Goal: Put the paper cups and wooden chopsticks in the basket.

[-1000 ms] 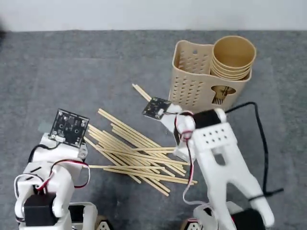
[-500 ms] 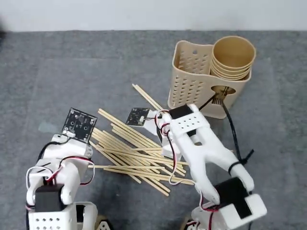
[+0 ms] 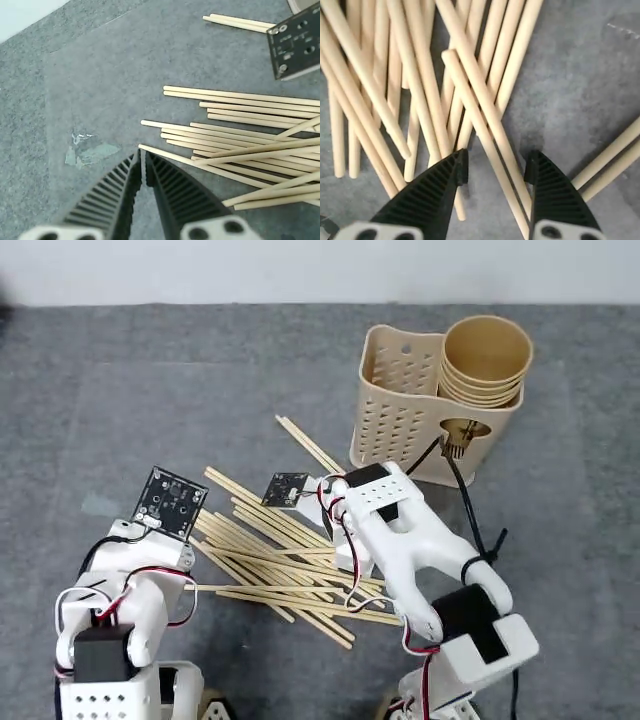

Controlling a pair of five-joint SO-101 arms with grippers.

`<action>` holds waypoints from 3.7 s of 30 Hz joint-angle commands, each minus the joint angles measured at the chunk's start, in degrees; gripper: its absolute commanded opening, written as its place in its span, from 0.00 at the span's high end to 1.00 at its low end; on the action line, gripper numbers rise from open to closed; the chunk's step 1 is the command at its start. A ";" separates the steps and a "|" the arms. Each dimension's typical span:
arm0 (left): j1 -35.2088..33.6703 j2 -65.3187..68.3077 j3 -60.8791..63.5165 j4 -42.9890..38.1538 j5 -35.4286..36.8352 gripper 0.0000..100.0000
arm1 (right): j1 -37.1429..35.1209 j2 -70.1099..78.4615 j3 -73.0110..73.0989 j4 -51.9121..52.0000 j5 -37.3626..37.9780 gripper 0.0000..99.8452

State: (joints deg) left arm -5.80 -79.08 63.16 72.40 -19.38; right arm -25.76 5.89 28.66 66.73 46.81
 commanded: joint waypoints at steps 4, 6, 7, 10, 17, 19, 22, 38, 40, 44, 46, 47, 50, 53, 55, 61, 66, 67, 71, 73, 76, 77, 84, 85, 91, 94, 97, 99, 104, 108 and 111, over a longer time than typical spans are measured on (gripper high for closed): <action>-0.44 -0.79 -0.13 -1.23 -0.53 0.99 | -0.22 0.04 -3.25 -1.10 0.53 0.89; -0.44 -0.79 -0.13 -1.23 -0.53 0.99 | -0.31 0.04 -3.25 -1.10 0.53 0.95; -0.44 -0.79 -0.13 -1.23 -0.53 0.99 | -0.31 0.04 -3.25 -1.10 0.44 0.98; -0.44 -0.79 -0.13 -1.23 -0.53 0.99 | -0.13 -0.04 -3.34 -1.19 0.44 0.99; -0.44 -0.79 -0.13 -1.23 -0.62 0.99 | -0.22 -5.05 -3.34 -0.48 0.44 0.99; -0.44 -0.79 -0.13 -1.14 -0.62 0.99 | -0.22 -9.19 -3.34 1.10 0.44 0.99; -0.26 -0.79 -0.13 -1.14 -0.62 0.99 | -0.57 -16.04 -3.34 4.18 0.44 0.99; -0.09 -0.79 -0.13 -0.97 -0.53 0.99 | 0.13 -33.36 -26.73 13.85 -10.20 0.99; -0.09 -0.79 -0.13 -0.97 -0.53 0.99 | 0.75 -33.27 -31.47 11.74 -14.51 0.99; -0.09 -0.79 -0.13 -0.88 -0.53 0.99 | 2.15 -33.27 -38.24 3.82 -23.03 0.99; -0.09 -0.79 -0.13 -0.88 -0.53 0.99 | 2.95 -33.27 -38.95 -2.59 -28.13 0.99; -0.09 -0.79 -0.13 -0.88 -0.53 0.99 | 3.65 -33.27 -38.95 -6.02 -30.24 0.99; -0.09 -0.79 0.04 -0.88 -0.53 0.99 | 6.81 -33.01 -38.86 -15.34 -34.90 0.99; 0.00 -0.79 1.10 -1.23 -0.53 0.99 | 10.15 -30.90 -38.86 -22.64 -36.57 0.99; 0.00 -0.79 1.80 -1.23 -0.53 0.99 | 12.00 -28.62 -38.86 -26.15 -38.33 0.99; 0.00 -0.79 2.33 -1.32 -0.53 0.99 | 17.63 -19.91 -38.86 -31.34 -44.22 0.99; 0.00 -0.79 2.33 -1.32 -0.53 0.99 | 18.95 -12.79 -38.86 -31.34 -44.75 0.99; 0.00 -0.79 2.33 -1.32 -0.53 0.99 | 19.21 -11.65 -38.86 -31.08 -44.75 0.98; 0.00 -0.79 2.33 -1.23 -0.53 0.98 | 19.47 -10.33 -38.86 -28.18 -44.75 0.83; 0.00 -0.79 2.24 -1.14 -0.53 0.98 | 18.95 -11.82 -38.95 -25.27 -44.75 0.79; 0.00 -0.79 1.89 -1.23 -0.53 0.98 | 18.24 -15.69 -38.95 -22.02 -44.75 0.82; 0.00 -0.79 1.63 -1.23 -0.53 0.98 | 18.24 -17.10 -38.95 -20.44 -44.75 0.83; -0.09 -0.26 -4.44 1.67 -0.44 0.98 | 18.07 -26.42 -38.86 -0.48 -44.75 0.99; 0.00 -0.26 -5.49 2.46 -0.44 0.98 | 18.07 -27.12 -38.77 3.21 -44.75 0.99; 0.00 5.36 -12.70 5.89 -0.44 0.98 | 18.07 -27.91 -38.77 23.16 -44.75 0.99; 0.44 14.42 -18.59 8.53 -0.70 0.98 | 18.07 -28.26 -36.31 27.74 -44.75 0.99; 3.60 22.59 -23.96 11.87 -4.57 0.98 | 18.33 -28.44 -30.42 27.91 -44.75 0.99; 6.95 26.11 -25.89 13.89 -8.44 0.99 | 18.51 -28.44 -26.20 27.82 -44.75 0.99; 15.38 28.92 -25.54 15.12 -15.74 0.98 | 21.58 -28.53 -18.11 24.75 -44.75 0.99; 20.48 30.68 -22.64 14.95 -21.89 0.94 | 27.30 -28.53 -17.23 24.40 -44.13 0.99; 22.15 33.41 -19.47 13.89 -24.18 0.84 | 30.90 -28.53 -17.14 24.84 -40.35 0.99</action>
State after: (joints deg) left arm 14.42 -47.87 42.68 87.08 -41.19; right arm 1.93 -20.40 11.60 91.96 3.74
